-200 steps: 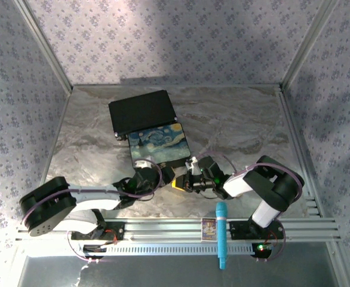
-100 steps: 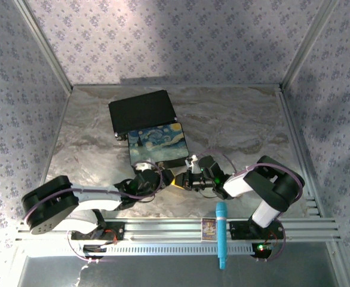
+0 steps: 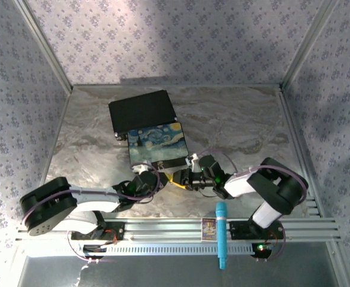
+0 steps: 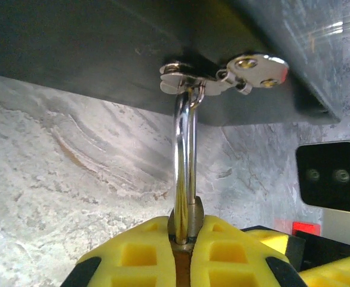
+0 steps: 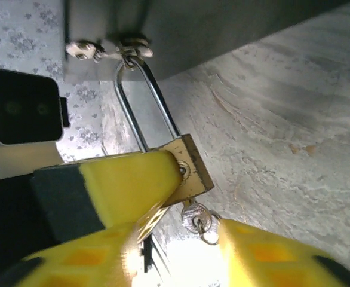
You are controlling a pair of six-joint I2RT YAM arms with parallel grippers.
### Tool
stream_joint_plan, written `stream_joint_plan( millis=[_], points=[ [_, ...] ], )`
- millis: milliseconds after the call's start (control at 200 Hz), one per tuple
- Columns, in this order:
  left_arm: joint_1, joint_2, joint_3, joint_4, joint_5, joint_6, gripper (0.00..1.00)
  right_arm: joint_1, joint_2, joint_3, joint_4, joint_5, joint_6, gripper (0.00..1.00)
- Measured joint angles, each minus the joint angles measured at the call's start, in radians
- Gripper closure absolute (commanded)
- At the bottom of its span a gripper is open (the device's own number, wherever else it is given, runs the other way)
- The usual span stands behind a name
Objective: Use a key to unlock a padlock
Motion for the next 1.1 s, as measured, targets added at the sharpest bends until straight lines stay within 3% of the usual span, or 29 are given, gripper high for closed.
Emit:
stream_joint_plan(
  millis=[70,90,95,200,310,410,455,520,605,785,1099],
  points=[
    [0.0,-0.025,-0.005,-0.026,-0.005,0.0,1.0,0.012,-0.079,0.021,-0.12,0.038,-0.048,0.22],
    [0.0,-0.034,-0.005,-0.035,-0.006,0.0,1.0,0.015,-0.1,0.029,-0.154,0.051,-0.064,0.1],
    [0.0,-0.035,-0.005,-0.036,-0.006,0.0,1.0,0.017,-0.108,0.032,-0.166,0.054,-0.072,0.03],
    [0.0,-0.074,-0.006,-0.085,-0.01,0.0,1.0,0.03,-0.23,0.058,-0.352,0.127,-0.143,0.01],
    [0.0,-0.105,-0.006,-0.134,-0.011,0.003,1.0,0.05,-0.353,0.094,-0.624,0.285,-0.249,0.01],
    [0.0,-0.112,-0.006,-0.155,-0.01,0.016,1.0,0.085,-0.432,0.136,-0.842,0.439,-0.342,0.16],
    [0.0,-0.112,-0.005,-0.158,-0.01,0.024,1.0,0.095,-0.452,0.147,-0.905,0.486,-0.374,0.17],
    [0.0,-0.107,0.003,-0.169,-0.003,0.032,1.0,0.123,-0.474,0.15,-0.961,0.56,-0.439,0.29],
    [0.0,-0.095,0.012,-0.172,0.012,0.035,1.0,0.181,-0.483,0.149,-0.994,0.618,-0.546,0.31],
    [0.001,-0.084,0.023,-0.183,0.037,0.032,1.0,0.286,-0.437,0.149,-0.936,0.672,-0.709,0.34],
    [0.001,-0.066,0.038,-0.187,0.069,0.03,1.0,0.346,-0.204,0.223,-0.759,0.631,-0.852,0.55]
  ],
)
